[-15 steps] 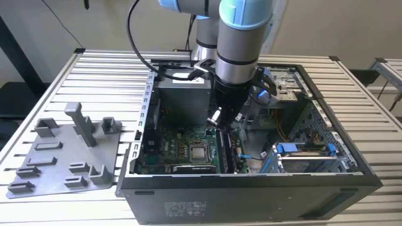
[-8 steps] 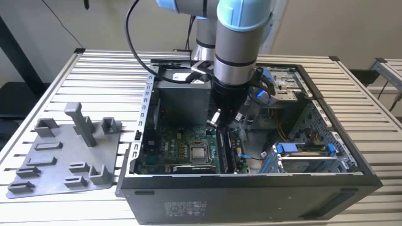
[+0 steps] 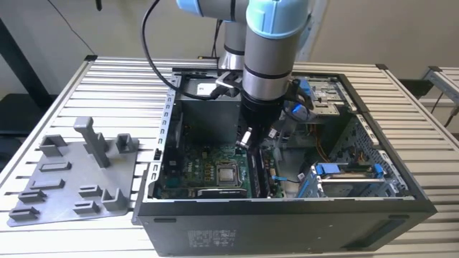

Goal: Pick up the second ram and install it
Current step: 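Press down the second ram until it locks into place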

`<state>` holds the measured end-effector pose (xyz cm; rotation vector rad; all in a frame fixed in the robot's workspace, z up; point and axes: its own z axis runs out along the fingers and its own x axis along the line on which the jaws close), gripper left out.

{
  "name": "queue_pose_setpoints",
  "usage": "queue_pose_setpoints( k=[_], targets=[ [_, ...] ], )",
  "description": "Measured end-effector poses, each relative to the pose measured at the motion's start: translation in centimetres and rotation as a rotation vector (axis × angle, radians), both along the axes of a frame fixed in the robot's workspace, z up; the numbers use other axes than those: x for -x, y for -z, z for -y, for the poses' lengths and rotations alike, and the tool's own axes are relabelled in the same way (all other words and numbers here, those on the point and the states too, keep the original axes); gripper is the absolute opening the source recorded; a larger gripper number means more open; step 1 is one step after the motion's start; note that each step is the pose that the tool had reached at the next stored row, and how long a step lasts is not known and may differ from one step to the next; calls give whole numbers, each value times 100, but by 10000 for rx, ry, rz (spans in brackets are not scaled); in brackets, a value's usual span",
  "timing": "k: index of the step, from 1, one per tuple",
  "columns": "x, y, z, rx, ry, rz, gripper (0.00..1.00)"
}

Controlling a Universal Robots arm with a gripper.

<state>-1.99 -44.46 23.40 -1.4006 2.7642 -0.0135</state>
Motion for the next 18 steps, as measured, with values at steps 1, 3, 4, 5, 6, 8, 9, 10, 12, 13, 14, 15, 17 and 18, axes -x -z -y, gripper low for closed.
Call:
queue_pose_setpoints(
  k=[1, 3, 4, 5, 6, 8, 9, 10, 12, 13, 14, 15, 17, 18],
  targets=[
    [1, 3, 11, -1, -50, 0, 11],
    [1, 8, 34, 0, -145, 0, 11],
    [1, 10, 45, -1, -192, 0, 11],
    [1, 12, 56, -1, -246, 1, 11],
    [1, 14, 66, 0, -298, 0, 11],
    [1, 17, 90, 0, -401, 0, 11],
    [1, 19, 105, 0, -444, 0, 11],
    [1, 21, 120, 0, -483, 0, 11],
    [1, 25, 159, 0, -540, 0, 11],
    [1, 27, 179, -1, -561, 0, 11],
    [1, 28, 196, 0, -583, 0, 11],
    [0, 30, 211, 0, -607, 0, 11],
    [-6, 37, 229, 0, -660, 0, 11],
    [-14, 40, 236, -1, -686, 0, 11]
  ],
)
